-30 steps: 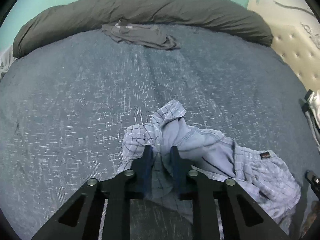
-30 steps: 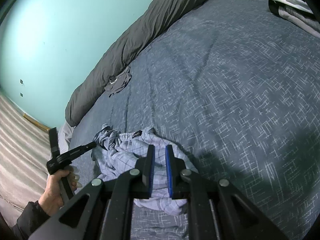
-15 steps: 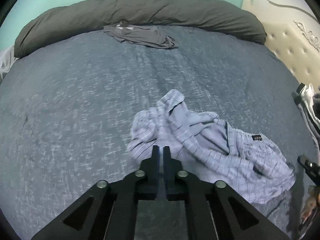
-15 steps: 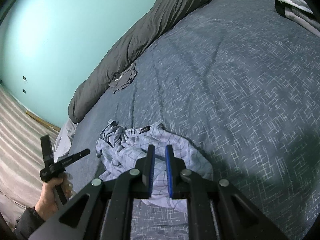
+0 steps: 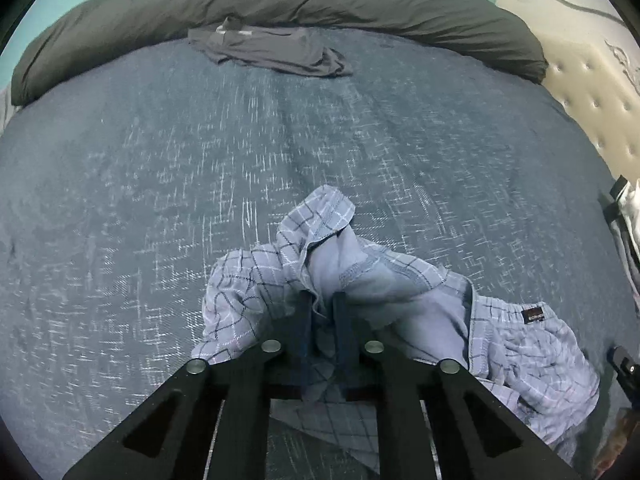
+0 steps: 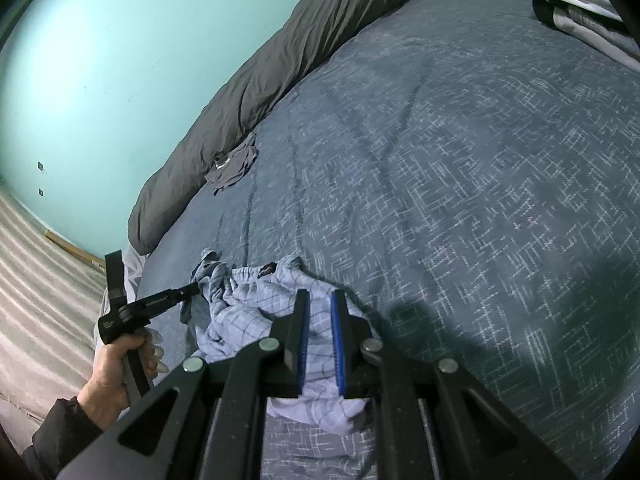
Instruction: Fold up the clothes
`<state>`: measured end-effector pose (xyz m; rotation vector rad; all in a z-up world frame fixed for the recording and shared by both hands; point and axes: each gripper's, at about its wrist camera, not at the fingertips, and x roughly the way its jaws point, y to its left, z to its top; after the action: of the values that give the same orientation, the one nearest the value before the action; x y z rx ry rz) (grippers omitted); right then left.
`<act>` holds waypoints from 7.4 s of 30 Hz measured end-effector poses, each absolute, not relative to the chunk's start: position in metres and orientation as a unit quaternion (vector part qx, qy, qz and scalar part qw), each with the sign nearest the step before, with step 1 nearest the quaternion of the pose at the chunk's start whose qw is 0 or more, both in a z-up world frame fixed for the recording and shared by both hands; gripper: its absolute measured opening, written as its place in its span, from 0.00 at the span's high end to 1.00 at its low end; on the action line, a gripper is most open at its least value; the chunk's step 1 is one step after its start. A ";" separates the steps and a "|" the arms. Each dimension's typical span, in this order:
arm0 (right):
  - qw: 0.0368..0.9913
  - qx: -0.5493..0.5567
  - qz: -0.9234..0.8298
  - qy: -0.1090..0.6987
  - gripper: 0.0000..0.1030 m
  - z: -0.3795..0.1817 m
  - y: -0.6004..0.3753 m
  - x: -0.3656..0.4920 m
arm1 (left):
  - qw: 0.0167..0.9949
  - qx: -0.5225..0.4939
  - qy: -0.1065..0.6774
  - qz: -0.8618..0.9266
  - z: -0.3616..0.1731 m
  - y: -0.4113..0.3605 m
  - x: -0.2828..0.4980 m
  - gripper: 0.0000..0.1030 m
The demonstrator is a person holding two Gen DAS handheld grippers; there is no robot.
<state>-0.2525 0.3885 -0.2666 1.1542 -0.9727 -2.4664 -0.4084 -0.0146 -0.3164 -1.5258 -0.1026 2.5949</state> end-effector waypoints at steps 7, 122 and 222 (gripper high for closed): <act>0.130 0.395 -0.846 -0.333 0.91 -0.263 0.385 -0.254 | 0.073 -0.474 -0.041 0.876 -0.285 -0.023 -0.378 0.96; 0.171 0.423 -0.825 -0.335 0.77 -0.280 0.358 -0.270 | 0.102 -0.495 0.018 0.863 -0.303 0.012 -0.320 0.88; 0.337 0.495 -0.795 -0.093 0.72 -0.293 0.168 -0.233 | 0.040 -0.371 -0.125 0.919 -0.292 -0.090 -0.216 0.93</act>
<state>-0.2326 0.1676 -0.2926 1.2915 -0.2428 -2.0725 -0.2165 -0.0903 -0.2921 -1.1357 -0.3834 2.8168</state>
